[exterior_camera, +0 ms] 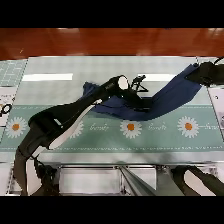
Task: Fold the shirts.
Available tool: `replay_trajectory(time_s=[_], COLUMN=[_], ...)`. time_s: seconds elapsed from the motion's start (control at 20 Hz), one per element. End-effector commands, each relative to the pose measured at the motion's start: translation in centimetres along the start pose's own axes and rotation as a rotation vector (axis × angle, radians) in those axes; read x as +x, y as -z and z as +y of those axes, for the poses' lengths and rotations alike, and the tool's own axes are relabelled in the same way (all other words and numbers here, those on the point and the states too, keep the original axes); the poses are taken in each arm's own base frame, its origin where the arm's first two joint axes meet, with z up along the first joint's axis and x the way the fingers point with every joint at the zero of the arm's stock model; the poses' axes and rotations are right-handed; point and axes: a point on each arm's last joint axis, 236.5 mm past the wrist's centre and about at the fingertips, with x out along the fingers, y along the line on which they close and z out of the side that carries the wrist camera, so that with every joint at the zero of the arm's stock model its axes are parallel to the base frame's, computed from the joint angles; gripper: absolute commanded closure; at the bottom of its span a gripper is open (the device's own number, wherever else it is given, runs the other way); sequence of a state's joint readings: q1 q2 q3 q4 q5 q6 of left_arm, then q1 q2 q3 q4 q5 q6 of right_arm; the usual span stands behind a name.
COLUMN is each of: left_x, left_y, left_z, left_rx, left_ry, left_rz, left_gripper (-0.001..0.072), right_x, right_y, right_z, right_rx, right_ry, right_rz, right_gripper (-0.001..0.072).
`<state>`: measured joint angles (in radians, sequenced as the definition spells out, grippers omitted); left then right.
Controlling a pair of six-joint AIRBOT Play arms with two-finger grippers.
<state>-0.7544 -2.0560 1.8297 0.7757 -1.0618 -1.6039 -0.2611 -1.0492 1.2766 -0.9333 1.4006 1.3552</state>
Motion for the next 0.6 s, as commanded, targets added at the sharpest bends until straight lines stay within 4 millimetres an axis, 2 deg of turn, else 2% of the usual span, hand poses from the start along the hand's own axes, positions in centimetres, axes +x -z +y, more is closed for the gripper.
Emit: replay_trajectory(time_s=[0.0, 0.1, 0.15, 0.25, 0.35, 0.45, 0.55], left_x=[-4.8, -11.6, -15.7, -23.9, -31.7, -38.3, -42.3], left_y=[-1.8, -3.8, -4.6, -4.5, -2.7, 0.8, 4.3], left_z=[0.8, 4.1, 6.4, 10.6, 13.7, 16.5, 18.1], left_rx=[0.004, 0.041, 0.041, 0.007, -0.043, -0.107, -0.17], left_ry=[0.01, -0.115, -0.208, -0.369, -0.483, -0.578, -0.614], left_rz=[-0.03, -0.106, -0.159, -0.249, -0.358, -0.475, -0.621], left_gripper=[0.0688, 0.0688, 0.0688, 0.0688, 0.0688, 0.0688, 0.0688], right_x=[0.3, 1.8, 3.0, 6.3, 10.4, 14.7, 19.5], right_y=[-0.1, -0.5, -0.8, -1.7, -2.0, -1.7, -0.9], right_z=[1.3, 3.4, 5.0, 9.2, 13.9, 17.8, 21.5], right_rx=[0.006, 0.001, 0.0, 0.005, 0.022, 0.027, 0.025], right_ry=[-0.026, -0.059, -0.091, -0.199, -0.315, -0.38, -0.423], right_rz=[-0.005, -0.011, -0.013, -0.029, -0.021, 0.005, 0.036], right_gripper=[0.0677, 0.0677, 0.0677, 0.0677, 0.0677, 0.0677, 0.0677])
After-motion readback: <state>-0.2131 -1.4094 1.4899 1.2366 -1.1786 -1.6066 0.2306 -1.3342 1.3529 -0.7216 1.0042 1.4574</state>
